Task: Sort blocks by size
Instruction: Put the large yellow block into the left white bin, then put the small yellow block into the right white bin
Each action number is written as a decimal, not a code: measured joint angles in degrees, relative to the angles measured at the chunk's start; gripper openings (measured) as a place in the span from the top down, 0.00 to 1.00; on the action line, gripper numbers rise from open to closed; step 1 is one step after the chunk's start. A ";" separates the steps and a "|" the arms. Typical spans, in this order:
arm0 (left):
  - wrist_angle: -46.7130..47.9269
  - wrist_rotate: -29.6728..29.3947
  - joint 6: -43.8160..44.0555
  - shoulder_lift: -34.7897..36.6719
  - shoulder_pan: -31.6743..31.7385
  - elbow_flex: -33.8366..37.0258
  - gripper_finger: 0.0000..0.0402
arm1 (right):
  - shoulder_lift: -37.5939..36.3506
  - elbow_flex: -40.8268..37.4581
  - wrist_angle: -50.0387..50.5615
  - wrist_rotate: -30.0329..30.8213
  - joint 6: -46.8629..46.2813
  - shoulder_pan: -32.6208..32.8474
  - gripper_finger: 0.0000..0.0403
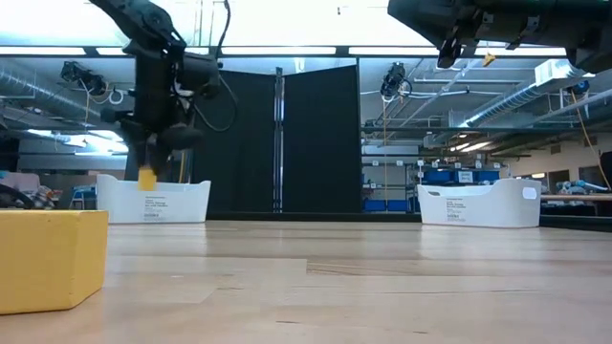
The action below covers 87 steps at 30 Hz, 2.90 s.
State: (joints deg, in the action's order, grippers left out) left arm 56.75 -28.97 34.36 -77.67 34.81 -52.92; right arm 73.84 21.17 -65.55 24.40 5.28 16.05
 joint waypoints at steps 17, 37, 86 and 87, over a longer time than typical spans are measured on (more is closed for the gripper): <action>0.62 2.99 -2.21 9.66 -20.48 -4.39 0.43 | 0.00 0.02 0.03 0.00 0.50 0.00 0.84; 7.80 39.29 38.22 0.83 -72.89 -5.23 0.53 | 0.02 0.04 0.03 0.00 0.48 0.00 0.84; 3.80 37.41 50.29 -7.98 -82.93 -7.90 0.30 | 36.14 35.83 33.34 -18.91 -6.61 11.00 0.44; 3.63 37.18 50.36 -7.98 -82.93 -7.90 0.30 | 37.71 37.25 33.39 -19.54 -6.43 11.24 0.42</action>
State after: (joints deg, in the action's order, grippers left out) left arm 60.38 8.21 84.71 -85.65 -48.12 -60.82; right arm 111.56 58.42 -32.16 4.86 -1.15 27.29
